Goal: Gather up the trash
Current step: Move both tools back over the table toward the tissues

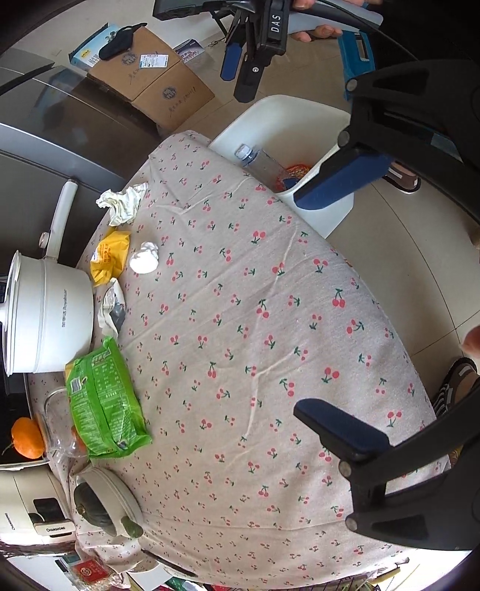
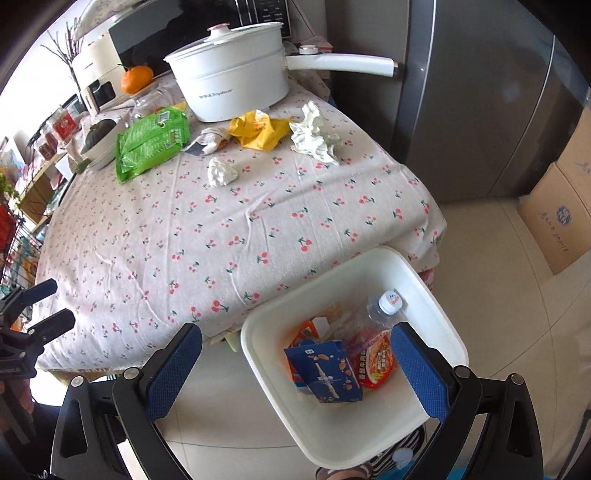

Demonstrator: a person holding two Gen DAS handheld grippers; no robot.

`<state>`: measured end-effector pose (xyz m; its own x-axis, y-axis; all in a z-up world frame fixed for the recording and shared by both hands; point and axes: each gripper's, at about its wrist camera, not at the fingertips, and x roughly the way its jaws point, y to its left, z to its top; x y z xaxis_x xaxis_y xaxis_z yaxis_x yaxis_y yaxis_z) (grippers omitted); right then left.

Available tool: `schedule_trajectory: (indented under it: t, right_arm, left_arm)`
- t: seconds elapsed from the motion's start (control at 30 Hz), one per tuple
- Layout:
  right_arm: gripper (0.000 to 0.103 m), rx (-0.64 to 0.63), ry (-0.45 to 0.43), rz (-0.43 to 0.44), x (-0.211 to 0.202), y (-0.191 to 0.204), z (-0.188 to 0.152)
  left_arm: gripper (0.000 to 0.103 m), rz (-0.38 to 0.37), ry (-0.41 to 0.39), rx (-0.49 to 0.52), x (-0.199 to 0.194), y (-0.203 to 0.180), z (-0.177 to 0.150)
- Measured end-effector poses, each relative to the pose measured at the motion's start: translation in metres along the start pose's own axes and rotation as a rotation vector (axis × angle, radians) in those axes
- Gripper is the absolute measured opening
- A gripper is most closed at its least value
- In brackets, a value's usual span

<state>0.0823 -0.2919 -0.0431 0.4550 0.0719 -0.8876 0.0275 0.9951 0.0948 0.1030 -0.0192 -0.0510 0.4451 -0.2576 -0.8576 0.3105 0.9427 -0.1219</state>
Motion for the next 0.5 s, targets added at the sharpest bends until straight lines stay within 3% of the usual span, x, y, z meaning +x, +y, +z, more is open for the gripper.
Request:
schedule_trajectory:
  t: [0.17,0.37,0.5]
  right_arm:
    - [0.103,-0.007,-0.022,0.028,0.003,0.021,0.018]
    - [0.103,-0.003,-0.017,0.045,0.018,0.032,0.038]
    - [0.103,-0.007,-0.052,0.070,0.033,0.034,0.055]
  left_arm:
    - [0.102,0.015,0.011,-0.044,0.007,0.018,0.020]
    - [0.102,0.089,-0.006,-0.046,0.022,0.034,0.052]
    - [0.102,0.061,0.000,-0.110,0.038,0.046,0.061]
